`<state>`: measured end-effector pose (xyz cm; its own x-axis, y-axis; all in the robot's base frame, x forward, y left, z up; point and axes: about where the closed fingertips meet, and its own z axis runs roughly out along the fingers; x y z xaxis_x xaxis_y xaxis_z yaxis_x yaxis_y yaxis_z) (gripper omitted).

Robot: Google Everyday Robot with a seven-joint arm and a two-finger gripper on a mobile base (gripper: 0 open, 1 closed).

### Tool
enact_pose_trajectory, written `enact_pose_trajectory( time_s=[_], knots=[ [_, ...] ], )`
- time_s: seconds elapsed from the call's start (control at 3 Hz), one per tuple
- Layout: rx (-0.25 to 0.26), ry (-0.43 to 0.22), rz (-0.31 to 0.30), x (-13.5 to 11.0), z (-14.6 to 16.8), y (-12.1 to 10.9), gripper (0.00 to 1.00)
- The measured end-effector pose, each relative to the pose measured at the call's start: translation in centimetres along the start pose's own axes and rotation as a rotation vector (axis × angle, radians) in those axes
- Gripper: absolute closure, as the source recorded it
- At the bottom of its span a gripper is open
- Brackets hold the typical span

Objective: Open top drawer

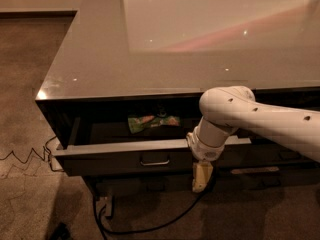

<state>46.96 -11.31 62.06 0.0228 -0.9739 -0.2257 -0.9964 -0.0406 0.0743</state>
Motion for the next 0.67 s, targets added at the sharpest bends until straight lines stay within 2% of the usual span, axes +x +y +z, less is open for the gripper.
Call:
enact_pose_trajectory(
  time_s=[0.67],
  knots=[
    [0.000, 0.000, 0.000, -0.20, -0.86, 0.07, 0.64]
  ],
)
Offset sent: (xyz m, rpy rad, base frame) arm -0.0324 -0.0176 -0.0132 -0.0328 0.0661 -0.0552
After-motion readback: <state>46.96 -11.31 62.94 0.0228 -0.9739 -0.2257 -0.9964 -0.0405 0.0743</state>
